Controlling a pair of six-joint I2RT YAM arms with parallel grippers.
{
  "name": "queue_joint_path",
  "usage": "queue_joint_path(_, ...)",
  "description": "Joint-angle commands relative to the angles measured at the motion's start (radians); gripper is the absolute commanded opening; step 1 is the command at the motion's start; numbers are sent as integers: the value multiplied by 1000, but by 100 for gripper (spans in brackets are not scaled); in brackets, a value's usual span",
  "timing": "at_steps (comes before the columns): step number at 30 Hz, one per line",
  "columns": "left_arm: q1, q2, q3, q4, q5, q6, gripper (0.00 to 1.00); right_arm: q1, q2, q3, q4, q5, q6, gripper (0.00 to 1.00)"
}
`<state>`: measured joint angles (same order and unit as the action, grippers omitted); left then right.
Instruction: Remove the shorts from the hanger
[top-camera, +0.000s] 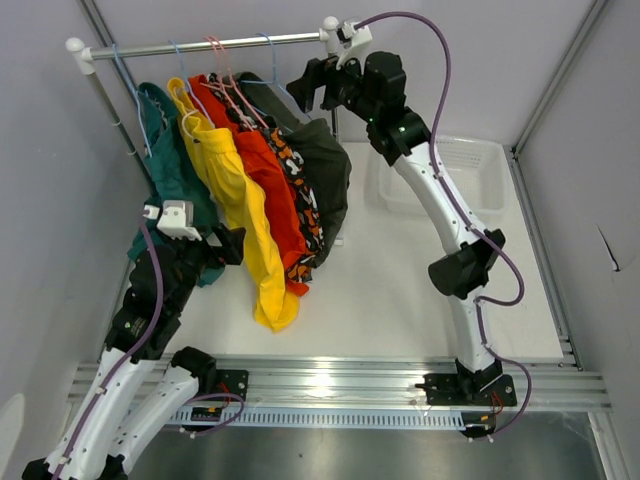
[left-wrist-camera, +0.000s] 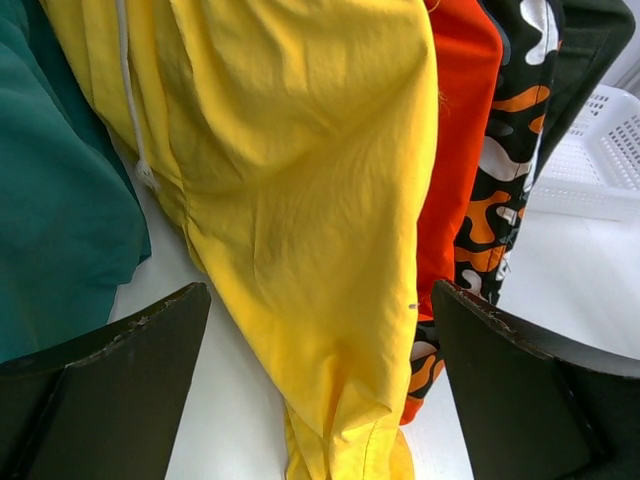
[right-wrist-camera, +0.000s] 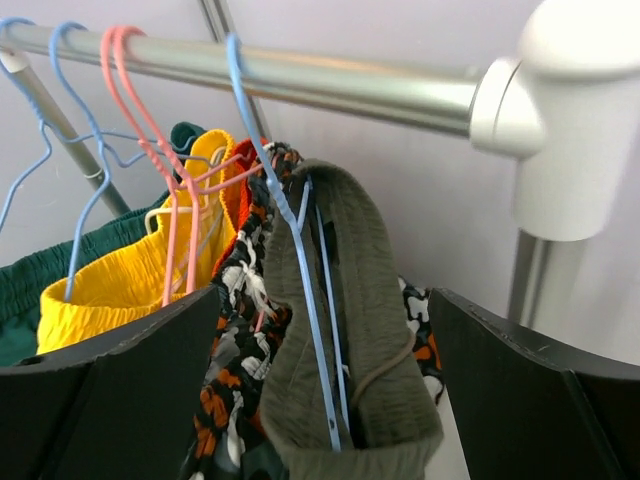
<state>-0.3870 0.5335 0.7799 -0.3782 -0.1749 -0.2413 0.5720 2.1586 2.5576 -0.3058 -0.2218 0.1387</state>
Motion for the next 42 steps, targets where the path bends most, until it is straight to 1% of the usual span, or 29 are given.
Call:
queue_joint_path(1, -15, -10, -4, 27, -37, 30, 99, 8, 49, 53, 112, -30, 50, 93)
queue_joint_path(4, -21, -18, -2, 28, -38, 36, 99, 20, 40, 47, 102, -22, 45, 92)
queue_joint_path(6, -21, -23, 2, 36, -2, 34, 96, 26, -2, 1, 99, 5, 18, 91)
queue_joint_path(7, -23, -15, 22, 54, 71, 36, 94, 32, -38, -105, 124, 25, 12, 91)
queue_joint_path(8, -23, -6, 34, 64, 113, 36, 94, 32, -136, -184, 152, 48, 3, 92)
queue_joint_path(9, -24, 8, 48, 73, 144, 37, 94, 32, -196, -271, 233, 93, -16, 93)
queue_joint_path(10, -26, 47, 88, 79, 164, 31, 94, 32, -254, -362, 276, 111, -24, 95)
queue_joint_path(11, -27, 75, 135, 82, 211, 30, 95, 32, -316, -525, 312, 133, -34, 96)
queue_joint_path(12, -27, 106, 195, 78, 230, 30, 95, 32, -423, -593, 353, 166, -57, 99)
queue_joint_path(14, -30, 206, 281, 82, 279, 20, 96, 28, -514, -734, 378, 194, -79, 99)
queue_joint_path(15, -32, 239, 348, 84, 285, 16, 96, 25, -589, -769, 363, 215, -85, 99)
queue_joint_path(17, -36, 333, 419, 96, 301, -7, 96, 20, -658, -830, 337, 255, -96, 99)
queue_joint_path(18, -36, 364, 514, 105, 313, -9, 97, 20, -725, -891, 315, 266, -96, 99)
queue_joint_path(19, -38, 397, 550, 110, 322, -16, 97, 19, -759, -924, 309, 275, -91, 100)
queue_joint_path(20, -38, 475, 623, 108, 328, -21, 98, 16, -795, -959, 295, 300, -91, 99)
queue_joint_path(21, -38, 515, 690, 110, 345, -27, 98, 15, -831, -1035, 271, 314, -82, 99)
queue_joint_path(22, -39, 558, 720, 111, 350, -35, 97, 14, -908, -1075, 264, 328, -62, 99)
queue_joint_path(23, -39, 641, 781, 116, 350, -42, 97, 14, -948, -1118, 261, 352, -51, 99)
queue_joint_path(24, -39, 681, 826, 130, 341, -64, 97, 12, -989, -1213, 269, 364, -38, 99)
queue_joint_path(25, -39, 719, 858, 139, 333, -76, 96, 12, -1073, -1262, 275, 371, -1, 99)
queue_joint_path(27, -39, 820, 881, 188, 331, -111, 95, 11, -1156, -1361, 286, 368, 31, 99)
queue_joint_path(28, -42, 853, 916, 200, 321, -121, 95, 11, -1231, -1443, 284, 361, 48, 100)
queue_joint_path(30, -43, 954, 950, 208, 301, -147, 95, 12, -1298, -1511, 261, 352, 110, 99)
queue_joint_path(31, -44, 986, 1020, 202, 273, -153, 95, 12, -1354, -1569, 248, 349, 130, 99)
queue_joint_path(33, -44, 1054, 1109, 180, 249, -170, 95, 12, -1404, -1620, 220, 340, 176, 99)
queue_joint_path(34, -44, 1115, 1165, 158, 235, -174, 95, 11, -1446, -1658, 209, 337, 183, 99)
queue_joint_path(37, -46, 1224, 1289, 99, 183, -202, 94, 11, -1491, -1691, 166, 341, 185, 99)
queue_joint_path(38, -46, 1249, 1374, 60, 143, -207, 94, 11, -1508, -1695, 156, 352, 180, 99)
queue_joint_path(42, -49, 1315, 1452, 1, 69, -225, 93, 9, -1527, -1682, 100, 368, 145, 99)
